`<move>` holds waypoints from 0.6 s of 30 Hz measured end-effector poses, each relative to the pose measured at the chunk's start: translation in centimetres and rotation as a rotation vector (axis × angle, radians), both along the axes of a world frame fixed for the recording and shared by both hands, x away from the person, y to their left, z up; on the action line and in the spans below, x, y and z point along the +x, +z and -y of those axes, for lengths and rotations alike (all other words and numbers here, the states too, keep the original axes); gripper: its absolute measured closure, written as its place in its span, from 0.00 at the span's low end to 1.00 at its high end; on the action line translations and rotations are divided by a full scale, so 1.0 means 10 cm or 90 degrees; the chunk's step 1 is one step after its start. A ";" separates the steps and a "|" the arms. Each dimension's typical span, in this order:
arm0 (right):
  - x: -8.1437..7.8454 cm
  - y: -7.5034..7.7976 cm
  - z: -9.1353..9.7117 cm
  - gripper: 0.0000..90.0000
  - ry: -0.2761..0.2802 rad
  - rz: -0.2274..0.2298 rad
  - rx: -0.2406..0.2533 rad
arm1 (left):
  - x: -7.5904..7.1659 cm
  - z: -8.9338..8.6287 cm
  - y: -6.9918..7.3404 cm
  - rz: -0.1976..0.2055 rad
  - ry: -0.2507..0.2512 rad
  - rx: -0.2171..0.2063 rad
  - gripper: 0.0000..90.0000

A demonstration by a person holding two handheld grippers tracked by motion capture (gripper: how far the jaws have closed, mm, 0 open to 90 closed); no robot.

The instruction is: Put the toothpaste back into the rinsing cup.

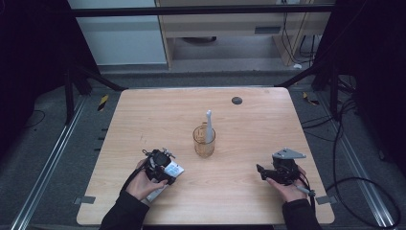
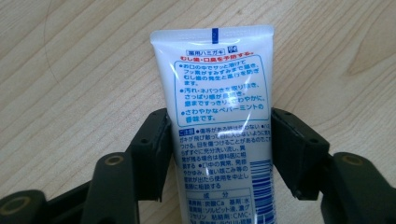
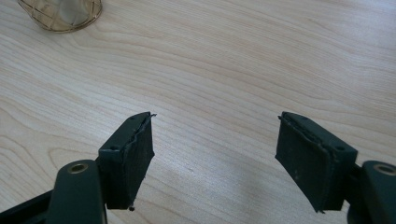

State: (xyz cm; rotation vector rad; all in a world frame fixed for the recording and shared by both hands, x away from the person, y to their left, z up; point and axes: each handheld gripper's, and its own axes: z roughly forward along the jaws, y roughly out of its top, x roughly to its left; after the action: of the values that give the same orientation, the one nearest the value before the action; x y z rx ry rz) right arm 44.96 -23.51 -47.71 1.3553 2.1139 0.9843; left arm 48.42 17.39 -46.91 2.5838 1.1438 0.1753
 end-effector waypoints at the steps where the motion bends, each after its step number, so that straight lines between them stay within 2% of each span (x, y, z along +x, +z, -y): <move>1: 0.00 0.00 0.00 0.30 0.000 0.000 0.000 | 0.00 0.00 0.00 0.000 0.002 -0.002 0.48; 5: 0.00 0.00 0.00 0.30 -0.002 -0.005 0.003 | 0.01 -0.04 0.01 -0.008 0.009 -0.016 0.55; 8: 0.00 0.00 0.01 0.30 -0.003 -0.004 0.002 | 0.01 -0.09 0.04 -0.015 0.020 -0.040 0.63; 11: 0.00 0.00 0.02 0.30 -0.004 -0.001 -0.002 | -0.01 -0.10 0.08 -0.009 0.017 -0.044 0.72; 18: 0.00 0.00 0.05 0.30 -0.007 -0.001 -0.003 | -0.06 -0.11 0.11 0.010 0.017 -0.046 0.76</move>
State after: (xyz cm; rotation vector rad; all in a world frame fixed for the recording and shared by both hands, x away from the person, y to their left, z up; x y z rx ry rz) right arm 44.94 -23.99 -47.71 1.3645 2.1053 0.9738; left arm 47.81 18.48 -45.83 2.5017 1.1571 0.1567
